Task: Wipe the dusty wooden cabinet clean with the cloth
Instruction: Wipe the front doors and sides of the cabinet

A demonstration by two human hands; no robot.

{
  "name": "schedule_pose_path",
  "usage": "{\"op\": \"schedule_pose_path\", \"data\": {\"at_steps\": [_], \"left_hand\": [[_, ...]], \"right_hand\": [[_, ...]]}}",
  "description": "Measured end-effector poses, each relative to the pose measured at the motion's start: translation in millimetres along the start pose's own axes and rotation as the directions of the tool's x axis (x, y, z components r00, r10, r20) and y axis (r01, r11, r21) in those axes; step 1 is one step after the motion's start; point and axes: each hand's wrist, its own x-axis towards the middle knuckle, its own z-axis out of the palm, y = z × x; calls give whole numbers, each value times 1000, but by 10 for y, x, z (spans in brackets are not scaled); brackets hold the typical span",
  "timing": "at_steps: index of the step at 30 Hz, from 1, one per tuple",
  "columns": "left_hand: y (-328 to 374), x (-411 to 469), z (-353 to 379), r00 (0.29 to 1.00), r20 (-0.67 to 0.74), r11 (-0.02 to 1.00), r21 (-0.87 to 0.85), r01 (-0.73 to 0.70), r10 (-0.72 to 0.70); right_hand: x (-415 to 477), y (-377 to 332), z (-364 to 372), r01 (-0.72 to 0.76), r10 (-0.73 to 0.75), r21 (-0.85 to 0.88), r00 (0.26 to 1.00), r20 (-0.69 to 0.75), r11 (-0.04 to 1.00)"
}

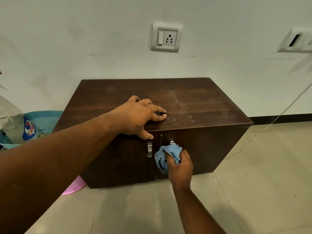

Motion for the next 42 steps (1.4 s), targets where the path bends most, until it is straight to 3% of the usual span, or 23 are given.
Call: {"op": "schedule_pose_path", "data": {"at_steps": [4, 10, 14, 17, 20, 22, 24, 26, 28, 30, 32, 34, 37, 39, 40, 42], "left_hand": [[13, -13, 17, 1000, 1, 1000, -22, 4, -4], [7, -15, 19, 1000, -15, 999, -36, 5, -6], [3, 1, 7, 1000, -13, 1000, -12, 0, 0], [1, -2, 13, 1000, -12, 1000, -4, 1, -1], [6, -7, 16, 1000, -18, 1000, -10, -4, 4], [0, -11, 12, 1000, -22, 1000, -11, -7, 7], [5, -19, 19, 999, -38, 1000, -3, -7, 7], [11, -28, 35, 999, -51, 1000, -4, -1, 1], [12, -37, 45, 999, -44, 1000, -22, 8, -9], [20, -42, 47, 999, -34, 999, -32, 12, -13], [30, -41, 30, 1000, -24, 999, -33, 15, -16], [31, -38, 23, 1000, -17, 999, -34, 19, -20], [30, -38, 36, 1000, -15, 999, -46, 25, -26], [39, -50, 46, 999, -21, 998, -52, 29, -30], [42, -48, 31, 999, -29, 998, -52, 28, -30], [51, -61, 33, 998, -45, 998, -57, 31, -33]], "right_hand": [[-26, 72, 13, 38, -39, 83, 999, 3, 996], [76, -83, -111, 188, -185, -323, 982, 40, 928], [233, -277, -264, 252, -199, -391, 965, 171, 885], [396, -421, -327, 194, -110, -390, 968, 227, 900], [407, -456, -318, 58, -6, -264, 981, 195, 963], [281, -399, -200, -77, 76, 2, 995, 65, 997], [155, -339, -24, -256, 306, 419, 951, -54, 871], [97, -290, 124, -315, 482, 645, 871, -94, 696], [54, -211, 213, -251, 439, 580, 874, -208, 775], [-33, -166, 216, -97, 216, 397, 939, -268, 913], [-137, -46, 209, 53, 3, 264, 979, -206, 963], [-201, 20, 210, 69, -40, 229, 991, -128, 971], [-171, 74, 249, 0, 39, 213, 983, -182, 977], [-185, 139, 314, -58, 122, 291, 971, -207, 955], [-195, 182, 335, -136, 222, 389, 957, -184, 911], [-284, 352, 380, -405, 479, 400, 872, -102, 822]]}}
